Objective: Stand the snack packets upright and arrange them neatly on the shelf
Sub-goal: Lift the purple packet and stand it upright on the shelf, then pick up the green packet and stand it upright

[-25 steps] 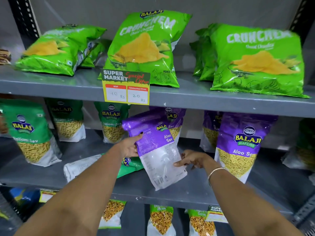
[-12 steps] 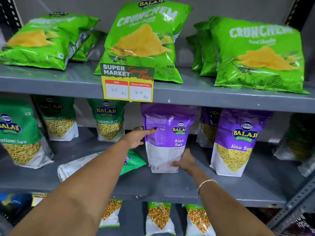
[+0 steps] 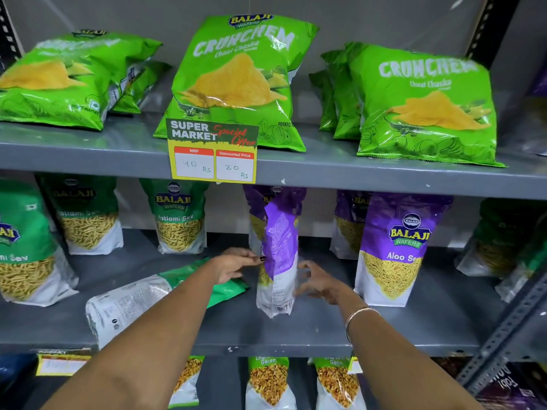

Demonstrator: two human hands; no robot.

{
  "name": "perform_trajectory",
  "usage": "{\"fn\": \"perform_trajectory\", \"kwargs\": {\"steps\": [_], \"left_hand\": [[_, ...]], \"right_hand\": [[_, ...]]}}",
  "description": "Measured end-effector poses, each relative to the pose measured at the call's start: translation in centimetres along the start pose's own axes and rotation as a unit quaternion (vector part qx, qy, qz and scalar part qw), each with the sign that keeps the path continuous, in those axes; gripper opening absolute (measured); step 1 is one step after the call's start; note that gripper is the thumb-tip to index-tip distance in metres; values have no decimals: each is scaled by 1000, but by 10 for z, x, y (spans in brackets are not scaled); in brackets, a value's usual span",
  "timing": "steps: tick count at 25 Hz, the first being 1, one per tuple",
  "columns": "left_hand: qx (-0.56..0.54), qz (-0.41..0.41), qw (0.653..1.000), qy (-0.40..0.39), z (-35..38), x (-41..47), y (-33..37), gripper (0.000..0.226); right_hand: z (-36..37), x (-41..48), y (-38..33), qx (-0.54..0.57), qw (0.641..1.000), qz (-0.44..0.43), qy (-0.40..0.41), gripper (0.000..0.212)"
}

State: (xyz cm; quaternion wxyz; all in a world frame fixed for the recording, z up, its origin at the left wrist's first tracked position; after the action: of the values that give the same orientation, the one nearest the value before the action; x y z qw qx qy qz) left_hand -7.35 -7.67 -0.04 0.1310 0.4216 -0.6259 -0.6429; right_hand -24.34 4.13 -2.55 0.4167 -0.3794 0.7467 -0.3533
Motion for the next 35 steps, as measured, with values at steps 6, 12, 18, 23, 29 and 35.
{"fn": "perform_trajectory", "kwargs": {"steps": [6,12,18,23,29,35], "left_hand": [[-33,69,997,23,26,16,7,96],[98,60,991,70,14,13,9,70],[60,47,991,107,7,6,7,96],[50,69,989,123,16,8,-1,63],[156,63,982,90,-17,4,-7,79],[333,-18,932,141,-184,-35,-45,28]], "right_hand": [[22,1,-4,-23,994,-63,-83,107],[-2,-6,-11,40,991,-108,-63,72],[-36,11,-9,82,988,-123,-44,74],[-31,11,-11,106,983,-135,-65,50],[-37,5,4,-63,992,71,-83,16],[67,-1,-3,-20,962,229,-145,24]]}}
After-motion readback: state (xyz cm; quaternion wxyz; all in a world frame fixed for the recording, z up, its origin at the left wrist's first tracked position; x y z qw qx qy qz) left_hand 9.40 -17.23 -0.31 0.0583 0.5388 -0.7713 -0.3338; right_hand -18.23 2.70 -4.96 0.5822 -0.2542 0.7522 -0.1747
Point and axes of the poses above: each hand's wrist, its own x-axis towards the middle knuckle, its own z-axis out of the palm, y = z × x, the point moved 4 cm from there along x, towards the middle knuckle, and after that the axes turned 1 degree about y, right-handed, at the moved point
